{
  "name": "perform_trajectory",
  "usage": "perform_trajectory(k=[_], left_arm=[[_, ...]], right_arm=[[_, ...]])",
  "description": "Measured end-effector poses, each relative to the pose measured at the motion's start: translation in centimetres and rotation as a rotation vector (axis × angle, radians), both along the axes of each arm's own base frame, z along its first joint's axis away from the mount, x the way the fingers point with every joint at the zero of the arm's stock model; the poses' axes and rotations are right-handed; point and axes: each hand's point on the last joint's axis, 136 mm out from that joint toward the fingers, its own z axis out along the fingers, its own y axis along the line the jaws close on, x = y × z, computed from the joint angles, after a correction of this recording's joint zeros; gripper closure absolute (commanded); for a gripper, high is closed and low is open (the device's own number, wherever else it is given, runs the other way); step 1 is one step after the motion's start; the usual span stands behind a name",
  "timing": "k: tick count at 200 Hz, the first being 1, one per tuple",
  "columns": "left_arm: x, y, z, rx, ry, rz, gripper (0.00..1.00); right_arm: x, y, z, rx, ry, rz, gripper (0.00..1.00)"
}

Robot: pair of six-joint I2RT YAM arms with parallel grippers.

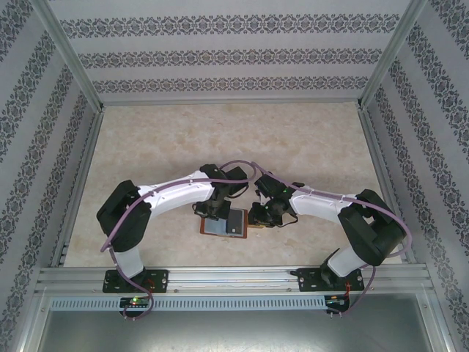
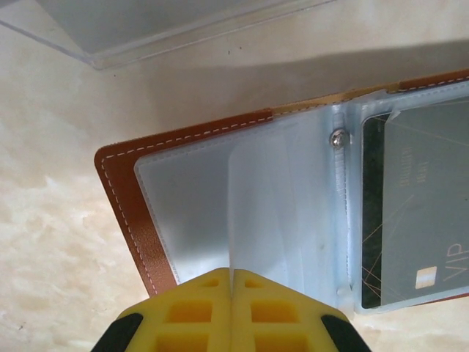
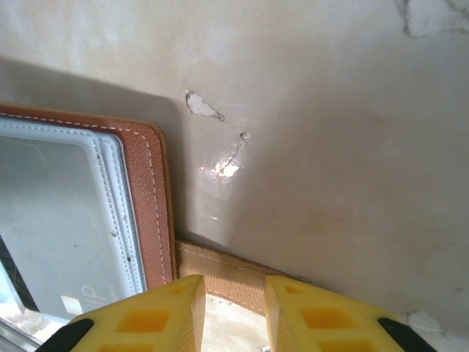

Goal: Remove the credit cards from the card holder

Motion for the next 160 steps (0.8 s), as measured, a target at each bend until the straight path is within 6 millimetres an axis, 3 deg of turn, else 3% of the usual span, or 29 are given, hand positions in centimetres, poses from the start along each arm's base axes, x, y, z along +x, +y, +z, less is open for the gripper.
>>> perform_trajectory(k=[31,72,117,160], left_arm=[[-0.1,0.1,0.3,-0.007,-0.007,0.000,0.98],[-0.7,0.7,-0.9,0.012,0.010,-0.002,0.97],[-1.1,1.3,-2.9,0.050,0.034,-0.002,0.86],[-1.2,2.8,-3.4,0.112,0.025,-0.005,0.84]], right_arm=[[0.0,0.0,0.0,-0.002,-0.004,0.006,0.70],[0.2,-0.1,0.0,-0.007,-0.015,0.018,0.70],[0.1,0.0,0.0,-0.009,-0.017,0.019,0.69],[0.0,-0.5,0.1,-0.035,-0.025,0.018,0.69]])
